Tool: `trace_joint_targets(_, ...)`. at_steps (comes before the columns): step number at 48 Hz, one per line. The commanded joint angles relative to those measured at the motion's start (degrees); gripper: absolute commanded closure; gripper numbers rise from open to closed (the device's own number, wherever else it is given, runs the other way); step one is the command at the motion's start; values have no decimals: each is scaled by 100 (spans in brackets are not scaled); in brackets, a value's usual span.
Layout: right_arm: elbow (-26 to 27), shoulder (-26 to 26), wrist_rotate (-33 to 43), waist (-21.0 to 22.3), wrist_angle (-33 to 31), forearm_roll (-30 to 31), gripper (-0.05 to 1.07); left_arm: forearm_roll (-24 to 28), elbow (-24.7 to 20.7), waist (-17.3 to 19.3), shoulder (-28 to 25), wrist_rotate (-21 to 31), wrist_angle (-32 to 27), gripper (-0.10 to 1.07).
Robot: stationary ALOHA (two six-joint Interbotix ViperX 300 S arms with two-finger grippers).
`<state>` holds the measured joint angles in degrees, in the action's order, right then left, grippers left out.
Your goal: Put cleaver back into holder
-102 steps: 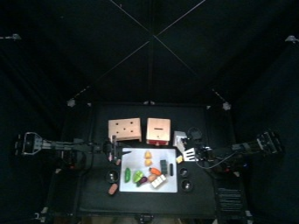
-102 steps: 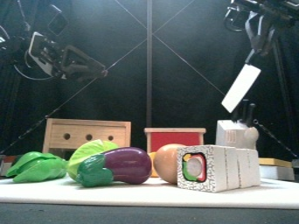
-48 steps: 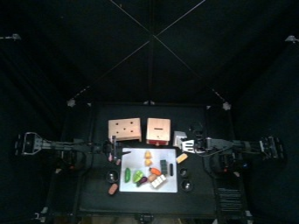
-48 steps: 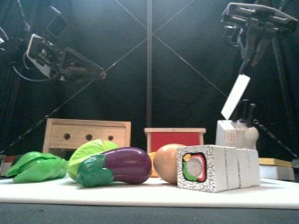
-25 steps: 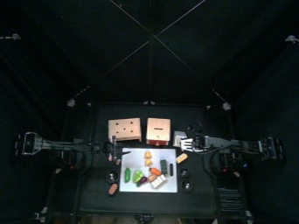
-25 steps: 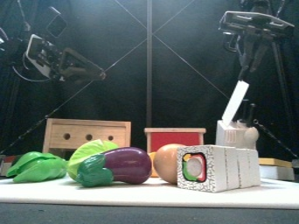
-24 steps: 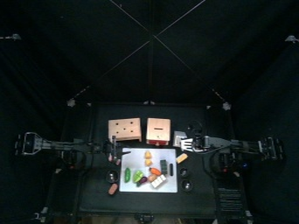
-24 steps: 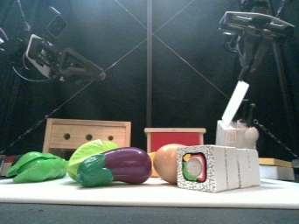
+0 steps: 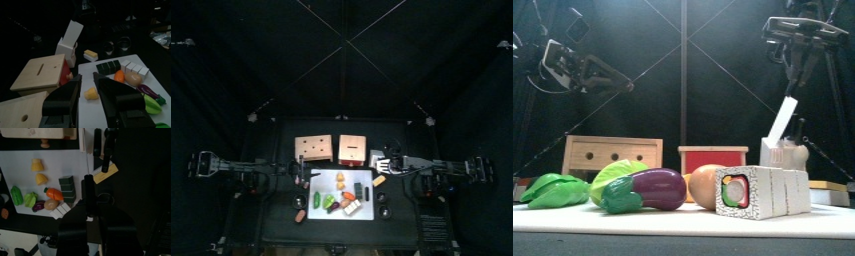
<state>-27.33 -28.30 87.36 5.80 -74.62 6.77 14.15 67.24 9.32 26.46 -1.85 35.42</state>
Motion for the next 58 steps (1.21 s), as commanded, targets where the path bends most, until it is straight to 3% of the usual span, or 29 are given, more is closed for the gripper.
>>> trace_joint_targets(1, 132, 0, -18, 62, 53, 0, 66, 0, -70, 9, 9, 9, 18, 28)
trace_joint_targets(26, 26, 18, -9, 246, 88, 79, 66, 0, -44, 9, 9, 9, 26, 28)
trace_joint_targets(58, 316, 123, 53, 527, -88, -132, 66, 0, -35, 18, 9, 9, 18, 28)
